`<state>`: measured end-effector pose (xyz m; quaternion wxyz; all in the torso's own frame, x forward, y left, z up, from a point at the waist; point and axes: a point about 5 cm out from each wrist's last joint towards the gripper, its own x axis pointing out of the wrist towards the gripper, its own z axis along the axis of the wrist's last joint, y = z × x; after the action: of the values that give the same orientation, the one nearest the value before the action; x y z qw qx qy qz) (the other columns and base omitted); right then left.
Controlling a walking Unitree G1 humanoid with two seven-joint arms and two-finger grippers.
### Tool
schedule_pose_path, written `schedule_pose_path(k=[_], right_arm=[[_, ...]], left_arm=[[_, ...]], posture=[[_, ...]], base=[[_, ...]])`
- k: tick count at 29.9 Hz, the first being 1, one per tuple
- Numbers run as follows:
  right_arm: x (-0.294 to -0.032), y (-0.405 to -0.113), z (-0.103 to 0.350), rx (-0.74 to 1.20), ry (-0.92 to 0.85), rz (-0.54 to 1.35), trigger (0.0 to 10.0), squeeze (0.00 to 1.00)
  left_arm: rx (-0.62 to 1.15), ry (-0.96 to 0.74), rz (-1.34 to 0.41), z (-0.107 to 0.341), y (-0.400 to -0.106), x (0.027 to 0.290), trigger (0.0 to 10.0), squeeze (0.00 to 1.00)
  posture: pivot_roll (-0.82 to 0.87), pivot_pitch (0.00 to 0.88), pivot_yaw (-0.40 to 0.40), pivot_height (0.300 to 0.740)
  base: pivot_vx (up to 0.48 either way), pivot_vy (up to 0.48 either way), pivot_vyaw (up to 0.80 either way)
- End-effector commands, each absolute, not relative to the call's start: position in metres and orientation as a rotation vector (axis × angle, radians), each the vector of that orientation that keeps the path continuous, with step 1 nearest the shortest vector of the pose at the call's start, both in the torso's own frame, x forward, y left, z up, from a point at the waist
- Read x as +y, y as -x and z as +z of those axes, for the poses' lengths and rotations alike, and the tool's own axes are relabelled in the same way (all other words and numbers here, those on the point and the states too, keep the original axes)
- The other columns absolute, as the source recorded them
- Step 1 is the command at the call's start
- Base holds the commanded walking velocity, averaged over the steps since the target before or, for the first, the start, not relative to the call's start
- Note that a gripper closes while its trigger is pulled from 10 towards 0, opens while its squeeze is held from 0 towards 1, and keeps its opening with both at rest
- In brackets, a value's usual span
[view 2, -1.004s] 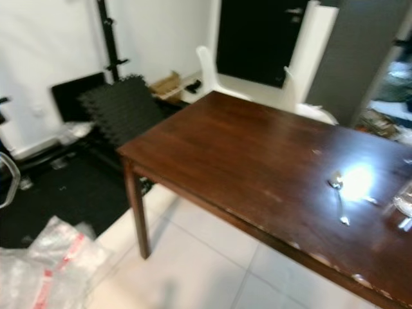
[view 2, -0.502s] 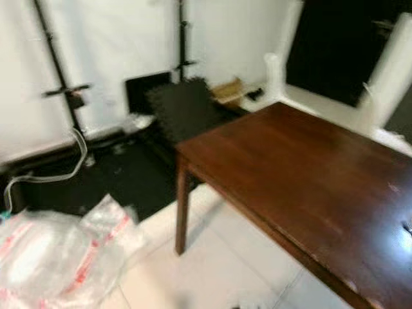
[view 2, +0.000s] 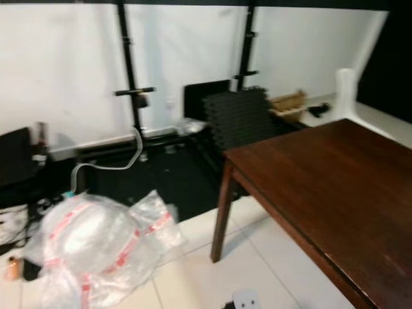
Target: Setting the table
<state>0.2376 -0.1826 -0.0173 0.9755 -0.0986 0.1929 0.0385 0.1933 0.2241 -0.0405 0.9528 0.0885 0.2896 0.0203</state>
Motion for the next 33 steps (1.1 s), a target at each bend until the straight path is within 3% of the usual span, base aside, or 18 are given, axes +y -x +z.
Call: schedule_pose_path(k=[1, 17, 33], right_arm=[[-0.183, -0.235, -0.020, 0.404, 0.192, 0.074, 10.0, 0.00], [-0.180, -0.246, -0.010, 0.349, 0.182, 0.071, 10.0, 0.00], [-0.179, -0.250, -0.005, 0.324, 0.174, 0.065, 10.0, 0.00]], left_arm=[[0.600, -0.175, 0.050, -0.042, -0.191, 0.225, 10.0, 0.00], [0.485, -0.138, 0.036, -0.023, -0.212, 0.213, 10.0, 0.00], [0.472, -0.133, 0.032, -0.019, -0.214, 0.212, 10.0, 0.00]], posture=[[0.04, 0.132, 0.016, 0.740], [0.04, 0.134, 0.015, 0.740], [0.04, 0.136, 0.019, 0.740]], base=[[0.000, 0.000, 0.79], [0.000, 0.000, 0.79], [0.000, 0.000, 0.79]])
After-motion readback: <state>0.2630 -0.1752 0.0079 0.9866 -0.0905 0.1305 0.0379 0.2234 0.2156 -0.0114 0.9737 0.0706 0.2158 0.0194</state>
